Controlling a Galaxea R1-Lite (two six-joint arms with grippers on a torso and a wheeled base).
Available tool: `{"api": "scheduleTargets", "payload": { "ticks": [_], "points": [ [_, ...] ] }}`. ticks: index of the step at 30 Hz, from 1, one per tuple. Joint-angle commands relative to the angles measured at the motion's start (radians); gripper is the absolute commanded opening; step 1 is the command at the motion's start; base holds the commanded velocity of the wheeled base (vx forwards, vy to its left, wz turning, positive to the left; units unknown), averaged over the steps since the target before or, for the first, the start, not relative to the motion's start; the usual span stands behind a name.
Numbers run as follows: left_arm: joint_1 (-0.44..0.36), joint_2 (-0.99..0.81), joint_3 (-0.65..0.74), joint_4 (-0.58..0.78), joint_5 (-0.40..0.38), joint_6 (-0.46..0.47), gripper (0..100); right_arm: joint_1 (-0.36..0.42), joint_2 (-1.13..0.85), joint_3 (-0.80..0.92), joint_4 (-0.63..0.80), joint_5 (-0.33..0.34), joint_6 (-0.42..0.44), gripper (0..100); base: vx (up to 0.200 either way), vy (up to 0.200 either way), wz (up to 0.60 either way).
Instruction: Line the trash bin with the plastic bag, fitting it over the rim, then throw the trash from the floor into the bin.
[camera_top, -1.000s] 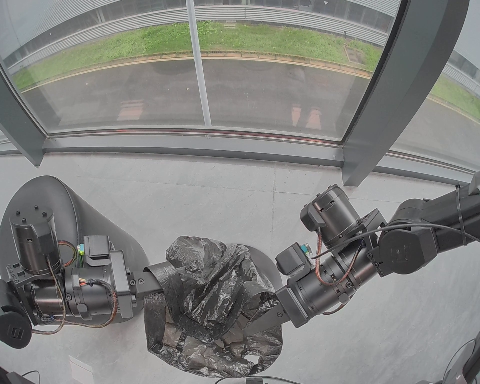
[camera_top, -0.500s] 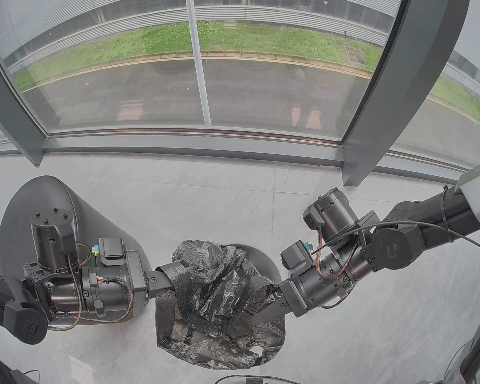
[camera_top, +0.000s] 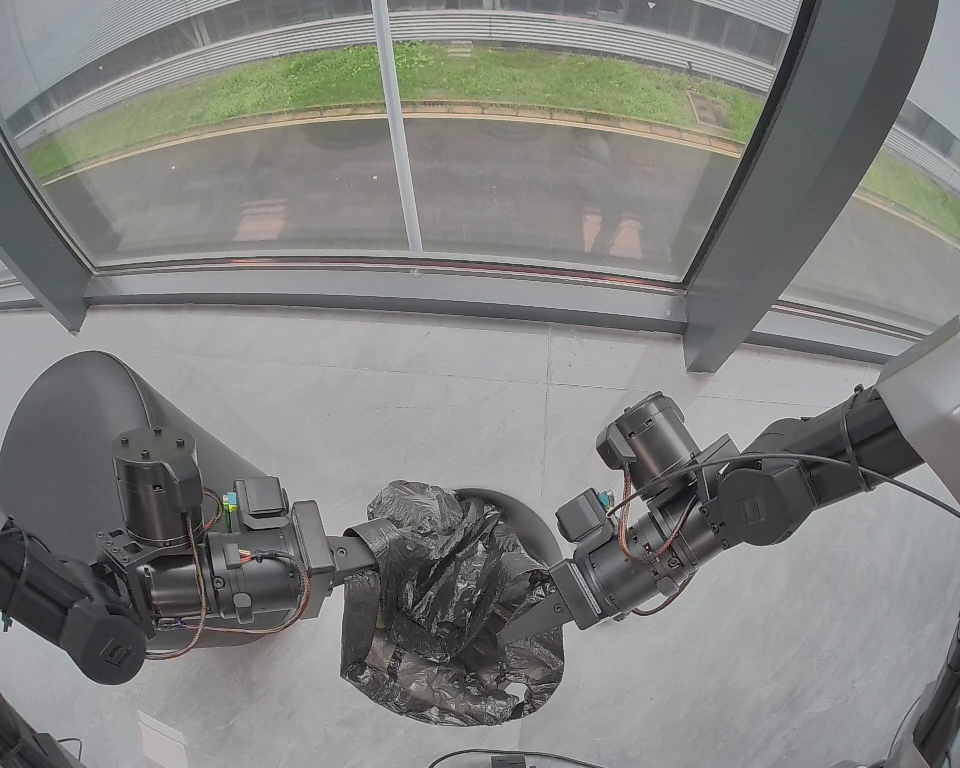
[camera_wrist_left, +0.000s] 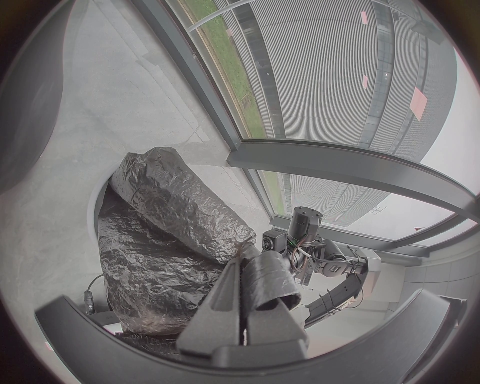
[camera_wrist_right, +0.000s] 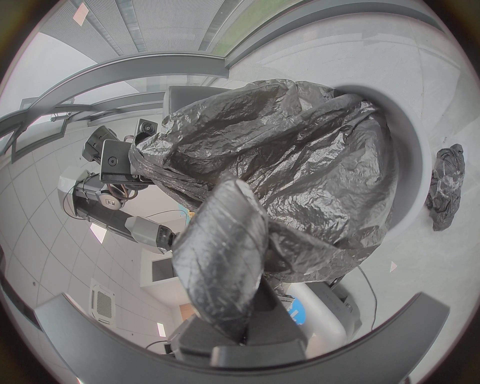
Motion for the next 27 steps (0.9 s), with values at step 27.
{"api": "scheduleTargets", "payload": {
  "ticks": [27],
  "points": [
    [0.002, 0.222, -0.021, -0.184, -0.002, 0.001, 0, -0.098, 0.133, 0.003, -0.095, -0.129, -0.212, 0, 0.0, 0.0, 0.0]
  ]
}}
